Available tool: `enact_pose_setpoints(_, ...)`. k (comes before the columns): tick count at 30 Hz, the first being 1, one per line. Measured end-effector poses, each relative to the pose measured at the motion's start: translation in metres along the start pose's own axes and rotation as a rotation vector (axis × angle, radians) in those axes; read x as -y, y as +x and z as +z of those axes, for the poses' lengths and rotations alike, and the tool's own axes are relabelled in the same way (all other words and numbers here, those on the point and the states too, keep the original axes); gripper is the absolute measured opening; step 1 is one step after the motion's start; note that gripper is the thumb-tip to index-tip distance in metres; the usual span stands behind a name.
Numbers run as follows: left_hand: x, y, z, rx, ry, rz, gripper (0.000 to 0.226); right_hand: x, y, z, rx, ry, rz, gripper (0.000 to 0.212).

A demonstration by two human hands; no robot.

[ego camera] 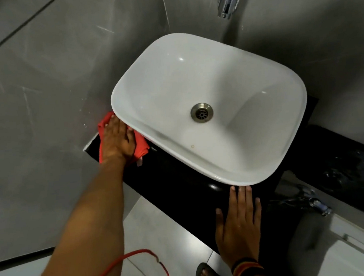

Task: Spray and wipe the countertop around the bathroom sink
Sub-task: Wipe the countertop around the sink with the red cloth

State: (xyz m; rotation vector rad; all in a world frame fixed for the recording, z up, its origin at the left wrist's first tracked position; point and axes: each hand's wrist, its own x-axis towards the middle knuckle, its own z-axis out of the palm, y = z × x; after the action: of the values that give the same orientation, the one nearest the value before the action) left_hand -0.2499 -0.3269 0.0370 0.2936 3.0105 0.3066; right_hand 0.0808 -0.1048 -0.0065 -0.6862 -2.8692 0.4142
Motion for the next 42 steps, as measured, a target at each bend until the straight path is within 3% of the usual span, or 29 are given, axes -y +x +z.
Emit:
enact_pose_setpoints(6, -0.035, -0.038, 0.021, -0.142, -0.112, -0.519, 0.063, 0.001, -0.001, -0.004, 0.016, 0.009, -0.007, 0.065)
enact_pose_setpoints(11, -0.060, -0.101, 0.035, -0.162, -0.184, -0.654, 0.064, 0.002, 0.001, -0.008, 0.070, 0.016, 0.002, 0.067)
enact_pose_setpoints(17, -0.128, -0.194, 0.047, -0.096, -0.229, -0.557, 0.064, 0.005, 0.001, -0.026, 0.129, 0.139, -0.007, 0.069)
enact_pose_setpoints(20, -0.152, -0.239, 0.058, -0.054, -0.168, -0.413, 0.064, -0.001, -0.002, -0.042, 0.150, 0.416, 0.041, 0.071)
enact_pose_setpoints(23, -0.161, -0.276, 0.065, 0.012, -0.074, -0.204, 0.064, -0.021, -0.012, -0.058, 0.113, 0.629, 0.094, 0.071)
enact_pose_setpoints(27, -0.176, -0.309, 0.069, 0.082, -0.045, 0.123, 0.063, -0.040, -0.030, -0.073, 0.087, 0.718, 0.145, 0.071)
enact_pose_setpoints(32, -0.186, -0.335, 0.075, 0.176, -0.047, 0.503, 0.065, -0.033, -0.044, -0.072, 0.145, 0.716, 0.025, 0.057)
enact_pose_setpoints(36, -0.158, -0.345, 0.065, 0.100, -0.343, 0.372, 0.058, -0.020, -0.051, -0.057, 0.265, 0.526, -0.164, 0.058)
enact_pose_setpoints(42, -0.095, -0.364, 0.066, 0.013, -0.190, 0.204, 0.062, 0.006, -0.058, -0.042, 0.324, 0.136, -0.280, 0.083)
